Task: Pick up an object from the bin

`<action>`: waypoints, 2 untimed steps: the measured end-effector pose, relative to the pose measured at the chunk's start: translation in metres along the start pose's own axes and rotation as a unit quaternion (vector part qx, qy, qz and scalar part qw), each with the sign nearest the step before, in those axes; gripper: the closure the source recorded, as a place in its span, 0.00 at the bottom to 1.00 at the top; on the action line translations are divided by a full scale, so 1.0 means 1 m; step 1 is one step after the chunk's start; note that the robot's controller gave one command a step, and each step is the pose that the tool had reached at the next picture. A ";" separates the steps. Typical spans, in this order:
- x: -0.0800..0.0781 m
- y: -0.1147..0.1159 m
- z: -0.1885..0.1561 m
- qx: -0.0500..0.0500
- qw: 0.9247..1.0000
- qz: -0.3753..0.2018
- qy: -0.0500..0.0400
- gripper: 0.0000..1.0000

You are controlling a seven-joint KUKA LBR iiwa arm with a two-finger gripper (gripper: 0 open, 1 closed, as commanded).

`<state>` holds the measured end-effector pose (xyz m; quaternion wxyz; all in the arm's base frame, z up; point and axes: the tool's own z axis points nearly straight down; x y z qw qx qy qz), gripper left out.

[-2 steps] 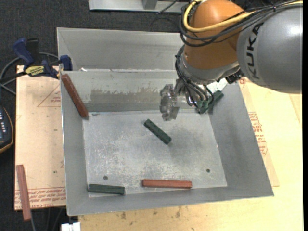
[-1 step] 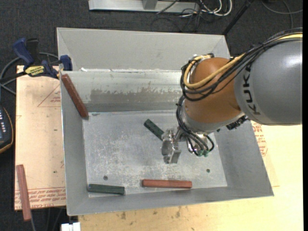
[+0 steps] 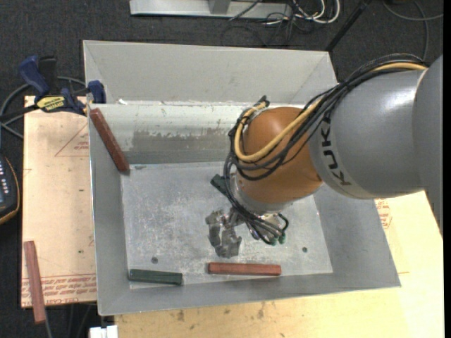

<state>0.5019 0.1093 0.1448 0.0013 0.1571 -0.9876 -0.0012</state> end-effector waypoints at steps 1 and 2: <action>0.000 0.016 -0.016 0.000 0.991 0.134 -0.003 1.00; -0.006 0.007 -0.155 0.002 0.999 -0.041 -0.006 1.00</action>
Offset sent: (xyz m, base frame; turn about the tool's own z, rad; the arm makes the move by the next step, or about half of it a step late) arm -0.0055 0.0138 0.0157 0.2707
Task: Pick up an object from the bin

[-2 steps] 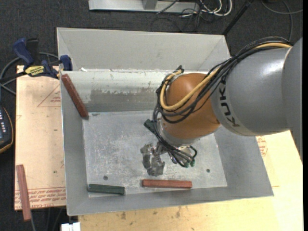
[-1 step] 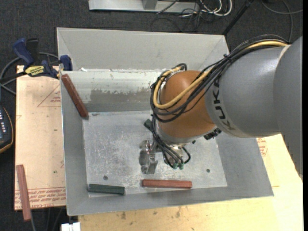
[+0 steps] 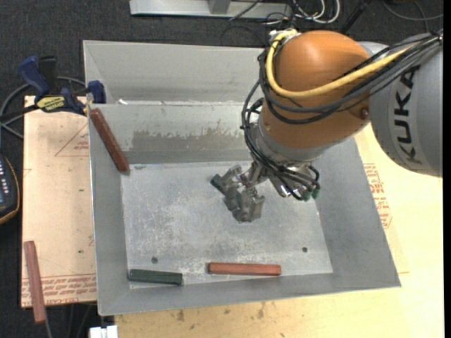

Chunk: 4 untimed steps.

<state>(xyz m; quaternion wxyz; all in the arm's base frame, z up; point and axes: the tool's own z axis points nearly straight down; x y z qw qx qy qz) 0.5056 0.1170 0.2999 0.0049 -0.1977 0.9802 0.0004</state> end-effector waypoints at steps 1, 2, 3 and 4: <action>0.001 0.000 0.003 -0.001 1.000 0.000 0.003 1.00; 0.001 0.000 0.003 -0.001 1.000 0.000 0.003 0.00; 0.001 -0.034 -0.031 0.000 0.988 -0.158 0.002 0.00; -0.021 -0.008 0.104 -0.003 0.997 -0.074 0.007 0.00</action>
Offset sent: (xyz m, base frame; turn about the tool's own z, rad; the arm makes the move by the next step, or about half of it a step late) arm 0.0000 0.0000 0.0000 0.0000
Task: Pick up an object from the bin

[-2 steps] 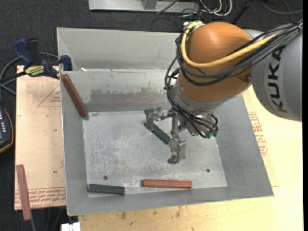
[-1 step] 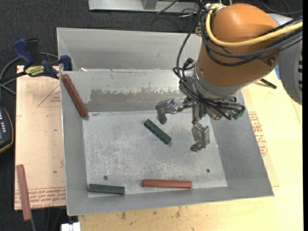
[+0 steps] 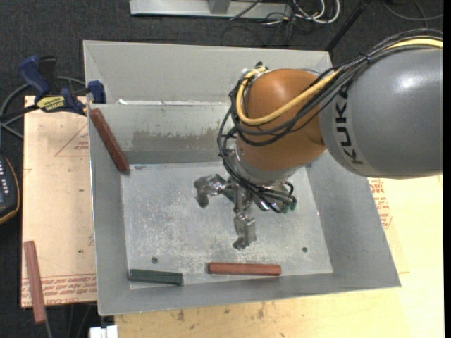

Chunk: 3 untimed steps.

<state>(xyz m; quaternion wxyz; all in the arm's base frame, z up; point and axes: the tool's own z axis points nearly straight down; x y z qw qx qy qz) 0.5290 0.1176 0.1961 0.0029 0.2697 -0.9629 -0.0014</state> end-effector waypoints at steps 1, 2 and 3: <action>0.031 0.047 0.071 0.000 0.998 0.066 0.001 0.00; 0.028 -0.044 0.128 0.002 0.997 0.073 -0.002 0.00; 0.025 -0.040 0.123 0.002 0.998 0.069 -0.004 1.00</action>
Offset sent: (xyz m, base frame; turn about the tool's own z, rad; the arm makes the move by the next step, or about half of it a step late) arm -0.0482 0.0220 -0.0674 0.1358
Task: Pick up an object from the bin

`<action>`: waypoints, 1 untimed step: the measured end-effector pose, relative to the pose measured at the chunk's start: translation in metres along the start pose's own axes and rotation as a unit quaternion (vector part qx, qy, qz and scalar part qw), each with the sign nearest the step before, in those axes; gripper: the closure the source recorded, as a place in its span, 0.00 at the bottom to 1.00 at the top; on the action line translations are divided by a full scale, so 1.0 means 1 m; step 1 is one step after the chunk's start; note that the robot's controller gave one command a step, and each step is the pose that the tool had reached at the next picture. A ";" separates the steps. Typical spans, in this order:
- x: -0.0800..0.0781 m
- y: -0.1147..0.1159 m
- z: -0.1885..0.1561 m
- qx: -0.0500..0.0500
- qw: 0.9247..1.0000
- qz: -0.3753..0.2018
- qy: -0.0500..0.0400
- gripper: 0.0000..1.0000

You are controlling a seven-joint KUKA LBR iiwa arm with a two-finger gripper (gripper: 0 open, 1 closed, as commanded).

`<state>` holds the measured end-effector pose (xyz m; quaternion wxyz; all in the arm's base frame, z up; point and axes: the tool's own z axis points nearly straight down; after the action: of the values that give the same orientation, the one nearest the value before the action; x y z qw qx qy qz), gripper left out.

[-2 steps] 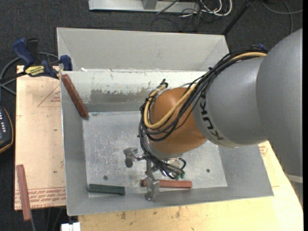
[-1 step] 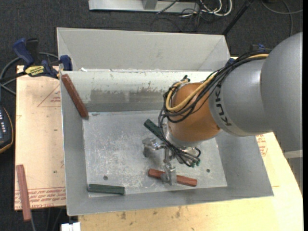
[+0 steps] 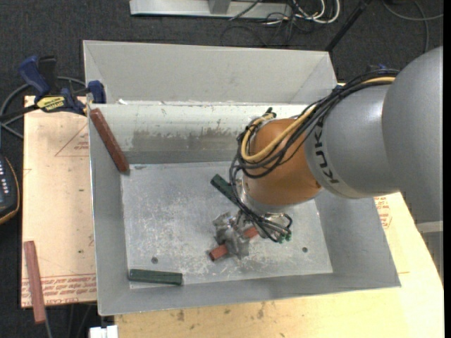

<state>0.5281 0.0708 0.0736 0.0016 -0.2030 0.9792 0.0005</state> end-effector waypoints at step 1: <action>-0.016 -0.057 -0.033 0.001 0.978 -0.207 -0.001 1.00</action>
Offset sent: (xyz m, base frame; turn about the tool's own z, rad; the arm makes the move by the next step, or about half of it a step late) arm 0.0355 -0.0447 0.0324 -0.4232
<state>0.5653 0.0249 0.1068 0.0030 -0.4016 0.9158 -0.0010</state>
